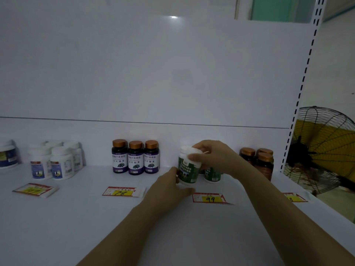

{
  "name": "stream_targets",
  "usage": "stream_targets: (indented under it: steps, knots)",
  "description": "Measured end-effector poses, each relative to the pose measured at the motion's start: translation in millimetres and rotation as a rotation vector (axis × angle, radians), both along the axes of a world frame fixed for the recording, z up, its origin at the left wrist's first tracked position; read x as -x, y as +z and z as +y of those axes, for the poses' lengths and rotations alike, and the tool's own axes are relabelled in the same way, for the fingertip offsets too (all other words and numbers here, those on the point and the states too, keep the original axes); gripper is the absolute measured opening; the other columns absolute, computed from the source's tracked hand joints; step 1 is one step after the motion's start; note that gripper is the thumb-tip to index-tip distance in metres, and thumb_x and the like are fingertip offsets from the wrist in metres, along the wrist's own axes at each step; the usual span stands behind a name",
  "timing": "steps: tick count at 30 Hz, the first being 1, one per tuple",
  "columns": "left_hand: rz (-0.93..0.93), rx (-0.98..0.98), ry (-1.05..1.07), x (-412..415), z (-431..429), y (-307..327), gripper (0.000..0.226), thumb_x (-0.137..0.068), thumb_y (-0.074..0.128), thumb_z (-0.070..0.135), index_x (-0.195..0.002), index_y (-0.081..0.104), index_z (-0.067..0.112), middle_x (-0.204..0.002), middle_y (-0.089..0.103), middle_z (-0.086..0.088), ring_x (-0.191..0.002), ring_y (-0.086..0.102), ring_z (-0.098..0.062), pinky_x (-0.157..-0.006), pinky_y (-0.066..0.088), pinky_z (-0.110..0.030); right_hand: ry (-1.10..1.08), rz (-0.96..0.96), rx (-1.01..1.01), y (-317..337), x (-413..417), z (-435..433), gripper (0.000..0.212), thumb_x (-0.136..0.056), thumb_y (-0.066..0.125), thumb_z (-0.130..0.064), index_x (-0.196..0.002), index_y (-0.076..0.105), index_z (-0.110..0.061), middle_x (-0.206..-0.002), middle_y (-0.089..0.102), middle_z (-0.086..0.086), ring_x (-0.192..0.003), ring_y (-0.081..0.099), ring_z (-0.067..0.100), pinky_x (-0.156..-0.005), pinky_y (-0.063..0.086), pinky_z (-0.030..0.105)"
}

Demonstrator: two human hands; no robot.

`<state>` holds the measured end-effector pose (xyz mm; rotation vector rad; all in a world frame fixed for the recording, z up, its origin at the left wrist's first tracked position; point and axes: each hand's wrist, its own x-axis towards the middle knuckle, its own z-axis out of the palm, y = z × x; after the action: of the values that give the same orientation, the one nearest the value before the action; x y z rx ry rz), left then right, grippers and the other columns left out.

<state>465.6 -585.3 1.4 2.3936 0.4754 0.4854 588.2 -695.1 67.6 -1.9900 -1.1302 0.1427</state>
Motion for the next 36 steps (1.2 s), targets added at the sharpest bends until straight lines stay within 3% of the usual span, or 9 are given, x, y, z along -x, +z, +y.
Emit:
stream_targets:
  steps: [6, 9, 14, 24, 30, 36]
  knots:
    - [0.346, -0.408, 0.053, -1, -7, 14, 0.05, -0.092, 0.051, 0.045, -0.132, 0.044, 0.015, -0.131, 0.052, -0.006, -0.116, 0.052, -0.022, -0.094, 0.043, -0.032, -0.091, -0.239, 0.152, 40, 8, -11, 0.047, -0.088, 0.063, -0.036, -0.13, 0.053, -0.017, -0.129, 0.054, 0.006, -0.111, 0.058, 0.022, -0.097, 0.05, 0.037]
    - [0.422, -0.508, 0.078, 1, -11, 27, 0.045, -0.094, 0.049, 0.04, -0.129, 0.046, 0.012, -0.128, 0.053, -0.009, -0.114, 0.053, -0.025, -0.093, 0.045, -0.036, -0.127, -0.31, 0.229, 55, 15, -14, 0.047, -0.089, 0.061, -0.033, -0.131, 0.051, -0.015, -0.134, 0.051, 0.008, -0.112, 0.056, 0.023, -0.093, 0.051, 0.035]
    - [0.475, -0.505, 0.095, 12, -18, 39, 0.035, -0.095, 0.048, 0.031, -0.122, 0.051, 0.011, -0.125, 0.053, -0.009, -0.111, 0.053, -0.026, -0.09, 0.044, -0.034, -0.167, -0.202, 0.275, 60, 30, -19, 0.052, -0.091, 0.06, -0.023, -0.138, 0.043, -0.009, -0.134, 0.043, 0.015, -0.108, 0.058, 0.032, -0.075, 0.058, 0.037]
    - [0.423, -0.49, 0.248, 70, -4, 52, 0.025, -0.094, 0.047, 0.026, -0.114, 0.053, 0.01, -0.115, 0.056, -0.008, -0.103, 0.055, -0.026, -0.078, 0.041, -0.033, -0.033, -0.312, 0.334, 73, 73, 20, 0.041, -0.09, 0.062, -0.023, -0.127, 0.051, -0.008, -0.124, 0.052, 0.014, -0.092, 0.06, 0.027, -0.07, 0.059, 0.034]
    - [0.487, -0.494, 0.41, 158, 45, 64, 0.032, -0.095, 0.047, 0.03, -0.12, 0.05, 0.01, -0.12, 0.054, -0.011, -0.106, 0.054, -0.028, -0.079, 0.042, -0.035, 0.16, -0.348, 0.282, 76, 151, 91, 0.039, -0.088, 0.064, -0.025, -0.122, 0.055, -0.009, -0.119, 0.055, 0.013, -0.096, 0.059, 0.026, -0.077, 0.058, 0.039]
    - [0.527, -0.42, 0.644, 297, 111, 65, 0.033, -0.094, 0.047, 0.028, -0.122, 0.051, 0.011, -0.124, 0.054, -0.009, -0.109, 0.053, -0.026, -0.08, 0.041, -0.032, 0.396, -0.243, 0.176, 65, 269, 181, 0.039, -0.087, 0.065, -0.022, -0.123, 0.054, -0.012, -0.118, 0.053, 0.013, -0.093, 0.06, 0.027, -0.069, 0.058, 0.033]
